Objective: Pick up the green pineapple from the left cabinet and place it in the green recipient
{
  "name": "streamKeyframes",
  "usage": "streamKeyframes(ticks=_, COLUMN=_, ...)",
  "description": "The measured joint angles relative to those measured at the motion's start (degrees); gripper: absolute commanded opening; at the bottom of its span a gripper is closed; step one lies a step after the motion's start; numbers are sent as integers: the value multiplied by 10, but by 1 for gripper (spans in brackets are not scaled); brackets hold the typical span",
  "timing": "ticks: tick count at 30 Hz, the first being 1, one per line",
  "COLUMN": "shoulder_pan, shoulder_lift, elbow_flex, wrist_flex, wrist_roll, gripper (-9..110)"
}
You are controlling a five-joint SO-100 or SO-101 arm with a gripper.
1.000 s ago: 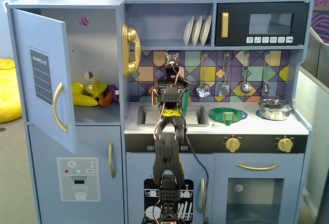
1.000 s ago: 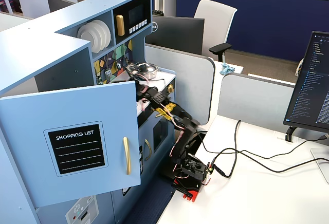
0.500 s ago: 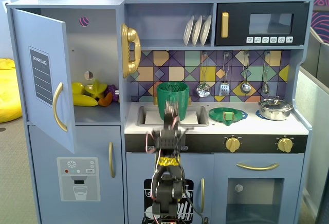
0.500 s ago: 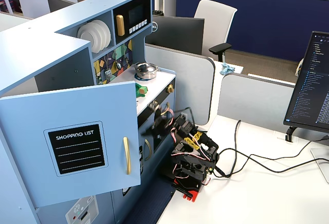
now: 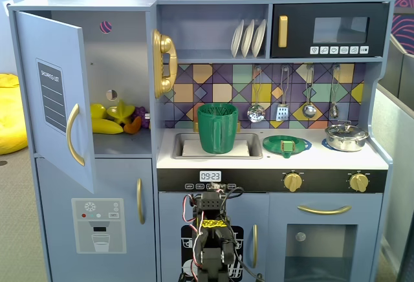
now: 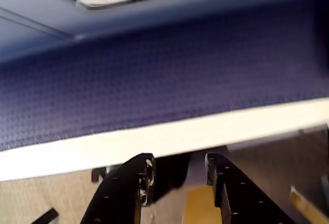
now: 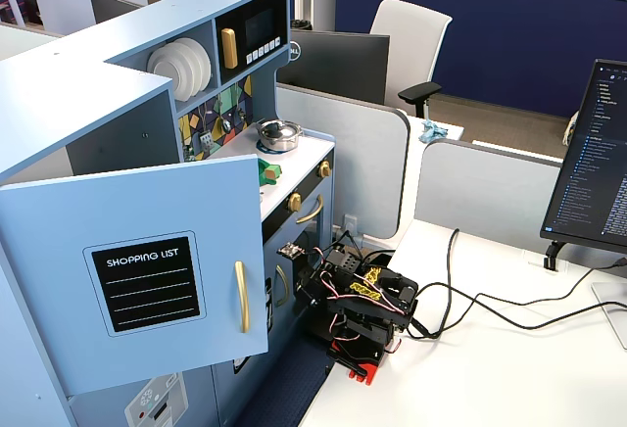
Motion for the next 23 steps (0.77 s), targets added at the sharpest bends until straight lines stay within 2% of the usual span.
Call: streamKeyframes(ticks=23, shoulder_pan=-25, shoulder_lift=7, elbow_flex=0, wrist_flex=30, wrist_roll=-43, gripper=3)
